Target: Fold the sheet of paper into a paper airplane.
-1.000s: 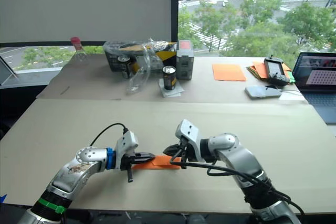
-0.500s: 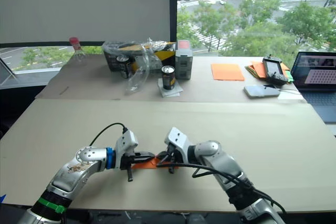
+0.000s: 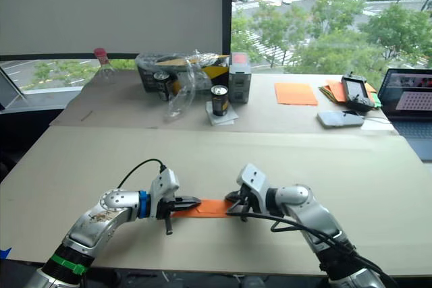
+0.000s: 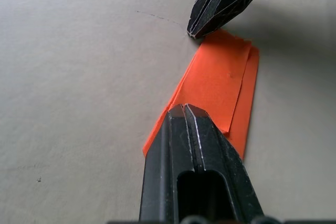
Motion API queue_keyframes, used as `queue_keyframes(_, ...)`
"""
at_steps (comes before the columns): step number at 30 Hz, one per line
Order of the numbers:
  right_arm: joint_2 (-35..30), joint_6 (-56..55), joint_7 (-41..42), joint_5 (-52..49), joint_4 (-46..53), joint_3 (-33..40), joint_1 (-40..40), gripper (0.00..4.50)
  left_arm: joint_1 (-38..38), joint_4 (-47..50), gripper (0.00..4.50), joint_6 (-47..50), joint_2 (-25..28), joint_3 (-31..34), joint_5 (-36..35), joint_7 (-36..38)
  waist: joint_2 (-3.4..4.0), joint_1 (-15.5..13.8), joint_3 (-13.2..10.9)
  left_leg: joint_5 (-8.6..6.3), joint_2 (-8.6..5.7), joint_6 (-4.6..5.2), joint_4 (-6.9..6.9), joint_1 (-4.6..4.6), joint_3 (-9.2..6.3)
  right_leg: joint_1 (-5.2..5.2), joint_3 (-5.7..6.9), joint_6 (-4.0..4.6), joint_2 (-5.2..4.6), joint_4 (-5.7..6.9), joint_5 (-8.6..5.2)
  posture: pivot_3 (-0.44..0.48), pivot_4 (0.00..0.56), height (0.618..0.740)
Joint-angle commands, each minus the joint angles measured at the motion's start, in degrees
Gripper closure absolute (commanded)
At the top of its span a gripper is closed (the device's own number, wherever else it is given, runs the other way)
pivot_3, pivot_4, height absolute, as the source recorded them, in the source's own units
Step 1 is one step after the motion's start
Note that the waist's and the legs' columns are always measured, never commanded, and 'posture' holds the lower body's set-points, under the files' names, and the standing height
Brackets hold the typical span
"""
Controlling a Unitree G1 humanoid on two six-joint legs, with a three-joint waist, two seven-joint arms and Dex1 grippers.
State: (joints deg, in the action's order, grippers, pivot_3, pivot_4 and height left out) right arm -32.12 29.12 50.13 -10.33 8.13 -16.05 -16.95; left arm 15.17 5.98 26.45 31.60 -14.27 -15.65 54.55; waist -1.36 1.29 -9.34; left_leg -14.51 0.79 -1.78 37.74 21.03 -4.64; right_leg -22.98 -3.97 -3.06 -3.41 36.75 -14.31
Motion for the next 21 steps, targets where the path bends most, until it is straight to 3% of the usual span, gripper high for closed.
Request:
queue_keyframes(1,-3.2,-0.2,0.5,1.6,-1.9,0.4,3.9,4.46,-1.4,-2.0,4.5,1.3,0.7,-1.4,1.7,0.0,0.0,-0.3,0.0,0.0,0.0,0.0,0.0,0.0,0.0,0.0,0.0,-0.01,0.0,-0.01,0.0,0.0,0.15,0.73)
queue_keyframes(11,-0.6,-10.1,0.2,-4.1,2.0,8.6,1.8,4.46,-1.0,-2.6,4.5,1.2,0.7,-1.6,1.7,0.4,-0.01,-0.2,0.0,0.0,0.01,0.0,0.0,0.05,0.04,-0.06,-0.02,-0.03,0.01,0.0,0.01,0.0,0.15,0.73)
queue_keyframes(21,6.6,-11.1,-0.7,-2.3,2.8,1.6,3.8,4.46,-1.2,-2.2,4.5,1.4,1.2,-1.1,1.8,0.3,0.02,0.0,0.0,0.0,0.03,0.0,0.0,0.1,0.02,-0.12,-0.02,-0.02,0.03,0.01,0.02,0.0,0.15,0.73)
